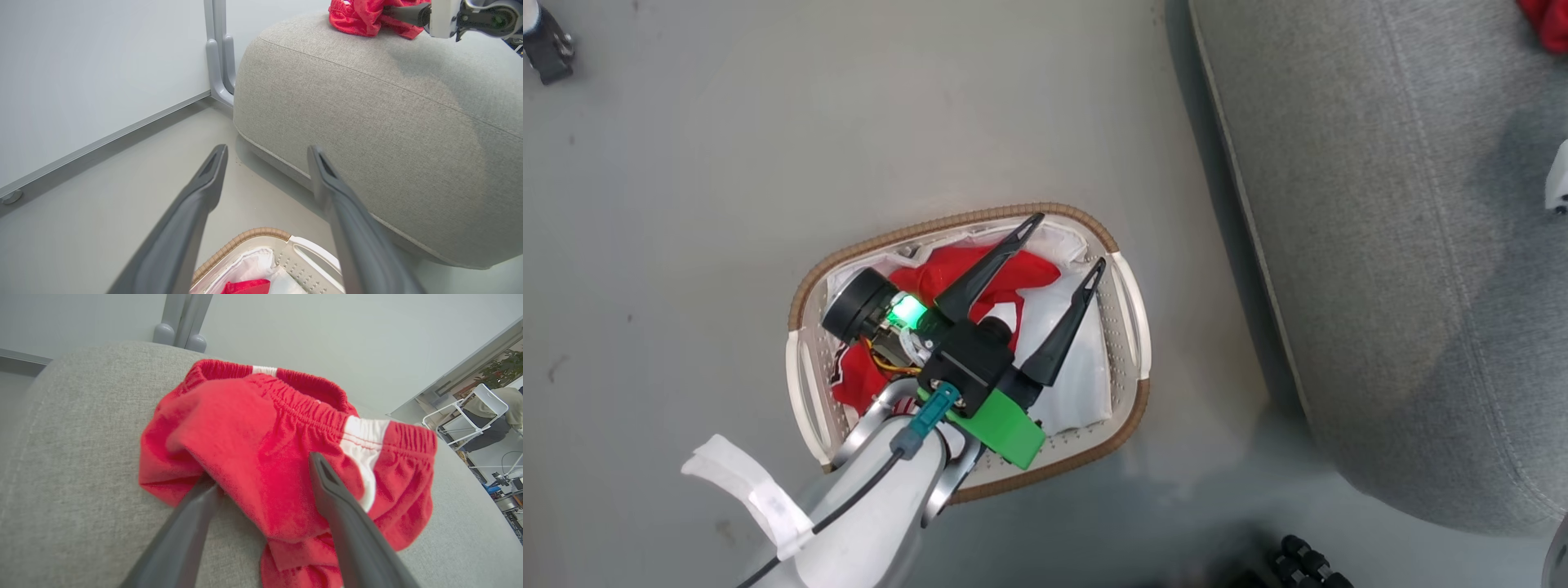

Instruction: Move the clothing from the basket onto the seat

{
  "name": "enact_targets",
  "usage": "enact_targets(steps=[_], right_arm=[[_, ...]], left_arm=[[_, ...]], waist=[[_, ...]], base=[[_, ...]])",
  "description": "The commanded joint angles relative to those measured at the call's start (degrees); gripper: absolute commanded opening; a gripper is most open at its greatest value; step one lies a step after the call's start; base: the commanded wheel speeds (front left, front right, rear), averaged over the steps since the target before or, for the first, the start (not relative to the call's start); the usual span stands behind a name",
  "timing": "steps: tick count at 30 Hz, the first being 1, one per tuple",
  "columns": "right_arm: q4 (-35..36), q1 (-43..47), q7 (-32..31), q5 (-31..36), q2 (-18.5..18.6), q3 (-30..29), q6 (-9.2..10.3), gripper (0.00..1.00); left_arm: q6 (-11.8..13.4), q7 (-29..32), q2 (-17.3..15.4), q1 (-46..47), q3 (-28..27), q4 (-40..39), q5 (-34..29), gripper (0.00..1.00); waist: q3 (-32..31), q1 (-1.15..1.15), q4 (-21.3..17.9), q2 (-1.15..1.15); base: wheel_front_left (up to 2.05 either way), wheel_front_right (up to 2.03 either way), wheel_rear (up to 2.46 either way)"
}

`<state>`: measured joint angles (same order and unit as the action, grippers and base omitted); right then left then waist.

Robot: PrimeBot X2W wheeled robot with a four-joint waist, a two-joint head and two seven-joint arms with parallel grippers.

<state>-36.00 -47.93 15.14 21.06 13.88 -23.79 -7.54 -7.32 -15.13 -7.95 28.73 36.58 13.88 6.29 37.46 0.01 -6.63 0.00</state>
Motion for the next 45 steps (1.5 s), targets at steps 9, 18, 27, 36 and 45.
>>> enact_targets(steps=[9, 18, 27, 36, 45], right_arm=[[1.0, 6.9, 0.0, -2.6, -2.0, 3.2, 0.10, 1.00], [3.0, 10.3, 0.0, -6.0, -4.4, 8.1, 0.10, 1.00], [9.2, 14.6, 0.0, -11.7, -8.0, 14.0, 0.10, 1.00], [14.2, 23.0, 0.0, -18.5, -10.8, 19.9, 0.09, 1.00], [16.9, 30.8, 0.0, -25.2, -10.9, 28.5, 0.09, 1.00]], left_arm=[[0.3, 0.0, 1.2, -3.3, -5.7, 0.5, 2.9, 1.00], [1.3, 0.0, 2.7, -8.7, -14.8, 0.4, 5.3, 1.00], [1.7, 0.0, 4.2, -16.7, -24.6, -0.4, 5.7, 1.00], [1.9, 0.0, 4.9, -22.9, -31.8, -0.7, 5.9, 1.00], [2.0, 0.0, 5.1, -28.4, -33.6, -0.4, 7.6, 1.00]], waist=[[-10.8, -0.01, -1.3, 0.00], [-20.9, -0.01, 0.2, 0.00], [-27.7, -0.01, 2.9, 0.00], [-31.2, -0.01, 5.3, 0.00], [-33.2, -0.01, 6.6, 0.00]], base=[[0.00, 0.00, 0.00], [0.00, 0.00, 0.00], [0.00, 0.00, 0.00], [0.00, 0.00, 0.00], [0.00, 0.00, 0.00]])
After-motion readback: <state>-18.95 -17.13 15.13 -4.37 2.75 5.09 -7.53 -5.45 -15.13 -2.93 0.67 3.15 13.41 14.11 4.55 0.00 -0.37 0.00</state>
